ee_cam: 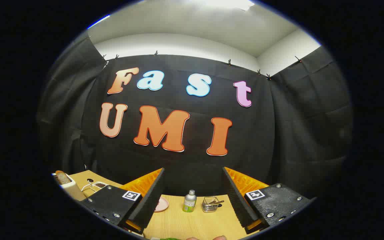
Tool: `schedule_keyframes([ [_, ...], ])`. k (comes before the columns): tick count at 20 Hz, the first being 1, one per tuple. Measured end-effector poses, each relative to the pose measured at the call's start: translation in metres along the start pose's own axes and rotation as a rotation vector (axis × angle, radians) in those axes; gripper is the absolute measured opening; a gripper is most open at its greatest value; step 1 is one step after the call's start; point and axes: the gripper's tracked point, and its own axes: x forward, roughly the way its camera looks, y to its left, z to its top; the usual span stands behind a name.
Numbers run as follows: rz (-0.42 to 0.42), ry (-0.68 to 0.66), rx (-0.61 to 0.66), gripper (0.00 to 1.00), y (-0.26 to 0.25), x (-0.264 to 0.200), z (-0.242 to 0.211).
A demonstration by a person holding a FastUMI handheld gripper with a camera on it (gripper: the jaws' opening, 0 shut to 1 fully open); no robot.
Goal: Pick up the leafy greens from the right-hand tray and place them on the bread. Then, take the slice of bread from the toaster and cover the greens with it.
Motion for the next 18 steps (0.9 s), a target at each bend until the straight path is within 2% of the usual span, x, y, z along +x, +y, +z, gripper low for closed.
schedule_keyframes([
  [10, 0.005, 0.045, 0.000, 0.99, 0.002, 0.000, -0.012],
  [18, -0.021, 0.054, 0.027, 0.99, -0.016, -0.002, -0.016],
])
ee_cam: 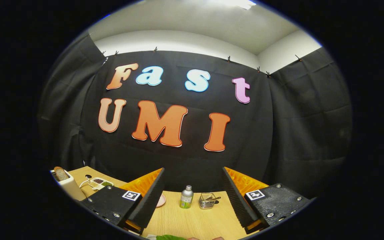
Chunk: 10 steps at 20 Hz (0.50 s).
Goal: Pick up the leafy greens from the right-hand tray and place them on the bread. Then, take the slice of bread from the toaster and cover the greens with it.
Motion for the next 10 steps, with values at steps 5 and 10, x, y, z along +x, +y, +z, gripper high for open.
schedule_keyframes([
  [5, 0.014, 0.071, 0.001, 0.99, 0.001, 0.002, -0.024],
  [10, 0.017, 0.117, 0.002, 0.99, 0.006, -0.001, -0.037],
])
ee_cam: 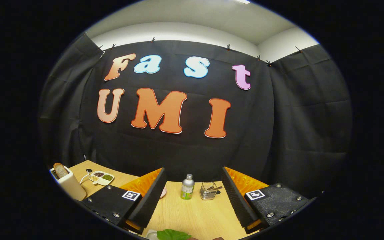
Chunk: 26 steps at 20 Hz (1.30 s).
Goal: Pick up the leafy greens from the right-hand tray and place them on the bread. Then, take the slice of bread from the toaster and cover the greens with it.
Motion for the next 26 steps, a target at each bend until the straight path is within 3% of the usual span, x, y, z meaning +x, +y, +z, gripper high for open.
schedule_keyframes([
  [4, 0.009, 0.090, -0.010, 0.99, 0.003, -0.001, -0.030],
  [10, 0.055, 0.423, 0.062, 0.99, 0.022, -0.022, -0.134],
  [19, 0.124, 0.889, 0.072, 0.96, 0.059, -0.074, -0.268],
  [26, 0.134, 1.045, 0.046, 0.87, 0.066, -0.093, -0.309],
])
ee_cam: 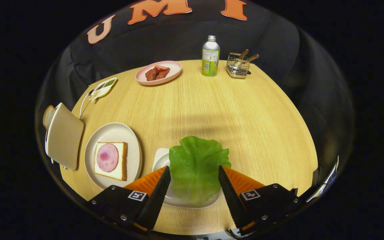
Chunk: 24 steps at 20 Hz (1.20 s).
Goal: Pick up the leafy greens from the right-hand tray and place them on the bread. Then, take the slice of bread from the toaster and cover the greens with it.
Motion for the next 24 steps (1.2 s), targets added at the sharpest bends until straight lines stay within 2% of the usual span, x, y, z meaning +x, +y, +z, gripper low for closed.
schedule_keyframes([
  [7, -0.022, 0.087, 0.080, 0.76, 0.007, 0.020, -0.017],
  [9, -0.057, 0.106, 0.093, 0.75, -0.001, 0.023, -0.023],
  [12, -0.066, 0.139, 0.124, 0.74, 0.001, 0.025, -0.030],
  [13, -0.056, 0.125, 0.123, 0.75, 0.001, 0.037, -0.027],
  [15, -0.063, 0.134, 0.106, 0.68, 0.001, 0.036, -0.027],
  [18, -0.065, 0.153, 0.086, 0.63, 0.001, 0.037, -0.027],
  [20, -0.063, 0.151, 0.087, 0.53, 0.002, 0.037, -0.025],
  [21, -0.063, 0.145, 0.086, 0.41, 0.000, 0.038, -0.025],
  [22, -0.064, 0.141, 0.079, 0.33, -0.001, 0.038, -0.024],
  [23, -0.053, 0.133, 0.055, 0.17, -0.001, 0.038, -0.024],
  [24, -0.048, 0.124, 0.029, 0.13, -0.001, 0.038, -0.023],
])
